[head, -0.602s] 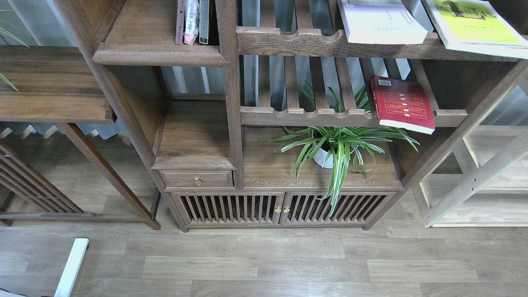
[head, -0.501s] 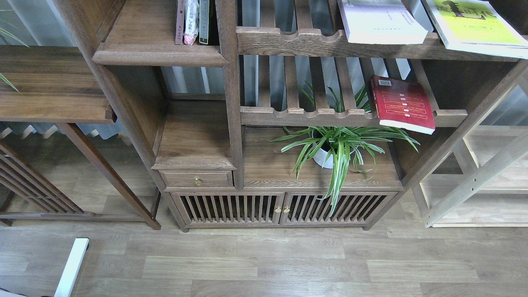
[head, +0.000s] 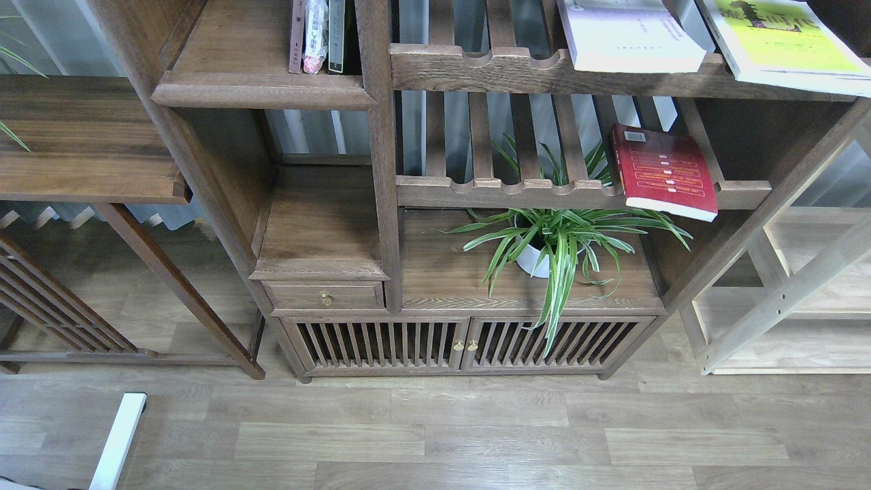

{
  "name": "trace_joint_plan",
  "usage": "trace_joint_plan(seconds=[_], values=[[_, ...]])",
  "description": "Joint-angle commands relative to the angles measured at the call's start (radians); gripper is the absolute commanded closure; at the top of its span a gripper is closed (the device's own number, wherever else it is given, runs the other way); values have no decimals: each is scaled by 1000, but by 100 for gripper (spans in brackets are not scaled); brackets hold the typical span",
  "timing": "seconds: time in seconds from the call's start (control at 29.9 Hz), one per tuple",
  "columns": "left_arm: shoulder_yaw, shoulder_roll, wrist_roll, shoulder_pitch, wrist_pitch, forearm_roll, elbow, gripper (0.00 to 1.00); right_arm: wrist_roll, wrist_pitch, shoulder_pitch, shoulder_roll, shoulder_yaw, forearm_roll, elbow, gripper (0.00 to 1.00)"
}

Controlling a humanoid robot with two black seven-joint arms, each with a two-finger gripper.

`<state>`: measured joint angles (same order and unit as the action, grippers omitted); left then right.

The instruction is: Organize books on shelf

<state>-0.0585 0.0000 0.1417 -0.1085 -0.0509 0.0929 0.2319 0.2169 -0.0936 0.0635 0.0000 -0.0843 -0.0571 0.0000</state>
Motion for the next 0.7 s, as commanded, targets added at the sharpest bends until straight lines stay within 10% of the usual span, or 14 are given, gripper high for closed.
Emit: trace_joint_plan(seconds=[0.0,0.67], values=[[6,0,1,23,0,1,1,1,1,-2,15,0,1,0,-210,0],[14,0,-14,-118,12,-8,-13,2,1,-112,174,0,-58,-49,-213,1]])
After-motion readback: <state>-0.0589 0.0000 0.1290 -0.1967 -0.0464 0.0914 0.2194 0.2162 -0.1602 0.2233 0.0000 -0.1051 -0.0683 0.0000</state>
